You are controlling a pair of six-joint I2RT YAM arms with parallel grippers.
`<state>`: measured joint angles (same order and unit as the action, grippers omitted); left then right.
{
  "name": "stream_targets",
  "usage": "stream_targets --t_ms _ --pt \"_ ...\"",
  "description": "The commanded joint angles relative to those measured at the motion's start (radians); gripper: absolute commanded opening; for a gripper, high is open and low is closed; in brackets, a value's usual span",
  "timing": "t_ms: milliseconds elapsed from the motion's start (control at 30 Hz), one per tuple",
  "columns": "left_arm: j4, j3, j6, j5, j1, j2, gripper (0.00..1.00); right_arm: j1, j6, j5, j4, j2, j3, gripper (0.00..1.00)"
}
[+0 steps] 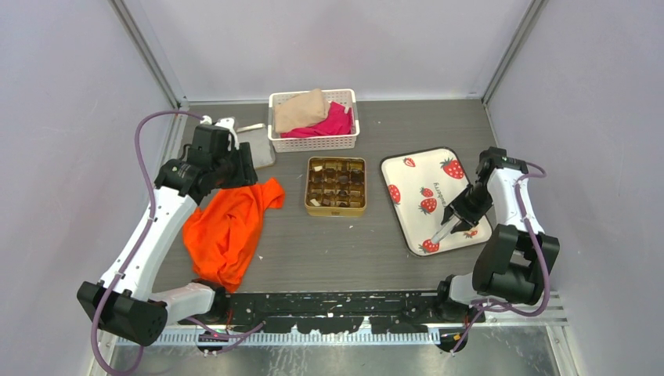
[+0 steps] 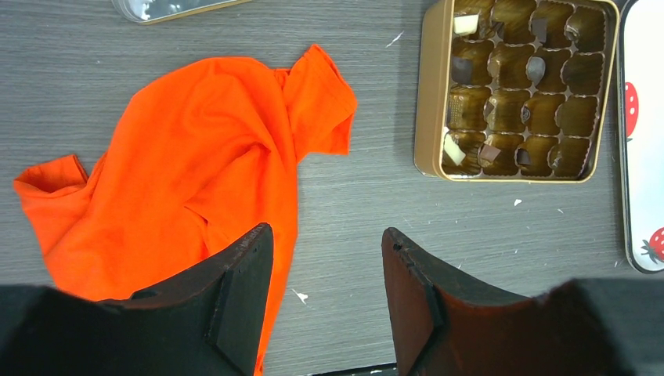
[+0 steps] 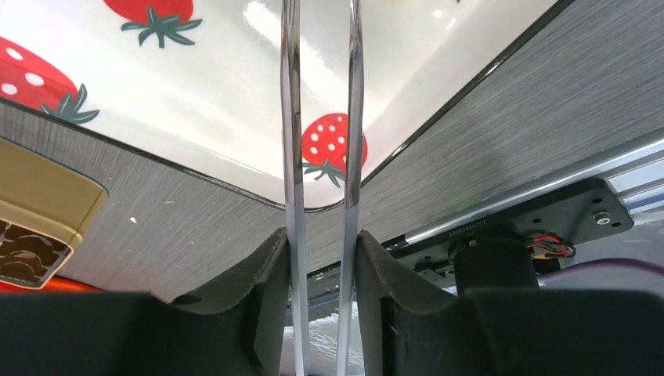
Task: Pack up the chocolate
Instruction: Pick up the fake chocolate from the plate.
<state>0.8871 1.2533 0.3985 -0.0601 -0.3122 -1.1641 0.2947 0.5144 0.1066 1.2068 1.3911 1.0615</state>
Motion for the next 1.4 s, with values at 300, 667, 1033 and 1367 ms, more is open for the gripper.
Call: stream_targets --t_ms 300,667,1033,1367 --pt "-0.046 -0.016 -0.034 -0.022 0.014 0.042 0.54 0.032 -0.042 0.016 -0.059 0.067 0.031 0.46" --pt "-0.052 -0.009 -0.034 -0.014 0.021 0.032 0.54 0.038 -0.070 0.003 -0.082 0.143 0.062 0.48" --pt "-0.049 -0.020 -0.026 -0.006 0.021 0.050 0.54 0.043 -0.076 -0.011 -0.124 0.220 0.093 0.44" --pt "-0.049 -0.014 -0.033 -0.006 0.022 0.044 0.54 0.043 -0.052 0.007 -0.114 0.185 0.096 0.01"
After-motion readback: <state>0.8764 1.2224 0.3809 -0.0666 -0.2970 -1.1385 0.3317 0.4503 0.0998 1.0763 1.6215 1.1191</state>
